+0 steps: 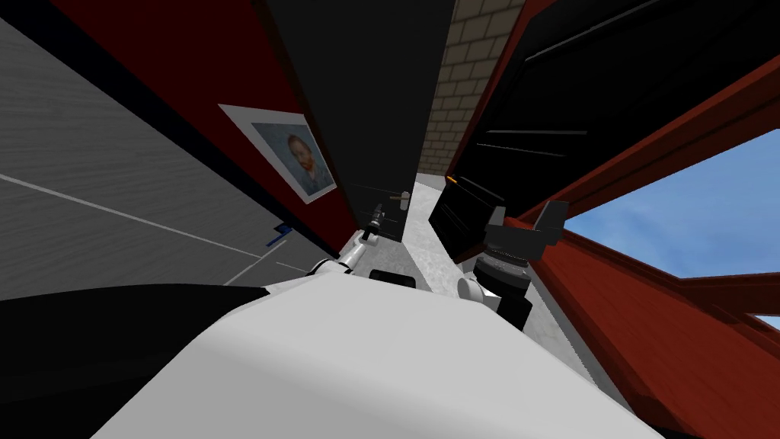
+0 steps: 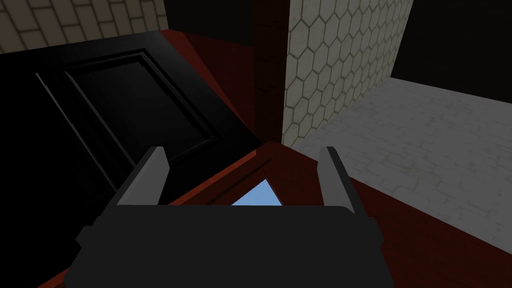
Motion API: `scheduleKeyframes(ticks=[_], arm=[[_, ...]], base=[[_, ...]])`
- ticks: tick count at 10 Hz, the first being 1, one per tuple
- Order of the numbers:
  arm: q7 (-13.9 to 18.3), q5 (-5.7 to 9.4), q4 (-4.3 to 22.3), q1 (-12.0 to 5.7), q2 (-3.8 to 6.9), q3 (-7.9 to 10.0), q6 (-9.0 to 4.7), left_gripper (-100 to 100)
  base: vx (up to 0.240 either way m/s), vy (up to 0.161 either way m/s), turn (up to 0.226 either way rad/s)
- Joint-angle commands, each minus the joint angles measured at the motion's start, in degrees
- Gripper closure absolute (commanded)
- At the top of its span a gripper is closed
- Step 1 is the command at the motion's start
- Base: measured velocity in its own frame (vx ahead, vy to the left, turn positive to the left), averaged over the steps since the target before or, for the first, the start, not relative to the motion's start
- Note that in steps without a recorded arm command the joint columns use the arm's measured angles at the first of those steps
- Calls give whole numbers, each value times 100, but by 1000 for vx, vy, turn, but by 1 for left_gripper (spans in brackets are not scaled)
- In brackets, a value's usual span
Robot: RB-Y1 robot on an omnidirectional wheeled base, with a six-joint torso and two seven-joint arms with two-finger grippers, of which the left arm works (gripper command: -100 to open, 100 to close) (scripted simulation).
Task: Push the door open
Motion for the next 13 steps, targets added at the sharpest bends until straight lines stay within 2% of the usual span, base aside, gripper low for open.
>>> scheduleKeyframes(ticks=[1,5,6,8,11,13], arm=[[5,11,207,-109,-35,-9,17,-100],[15,35,681,-365,-124,-27,55,-100],[19,45,886,-476,-169,-35,71,-100],[22,51,988,-531,-192,-39,79,-100],[31,73,1422,-766,-307,-56,113,-100],[33,78,1528,-823,-341,-60,121,-100]], base=[[80,-39,-3],[89,-29,-3],[103,-33,-7],[74,-27,-1],[83,-26,-5],[68,-12,0]])
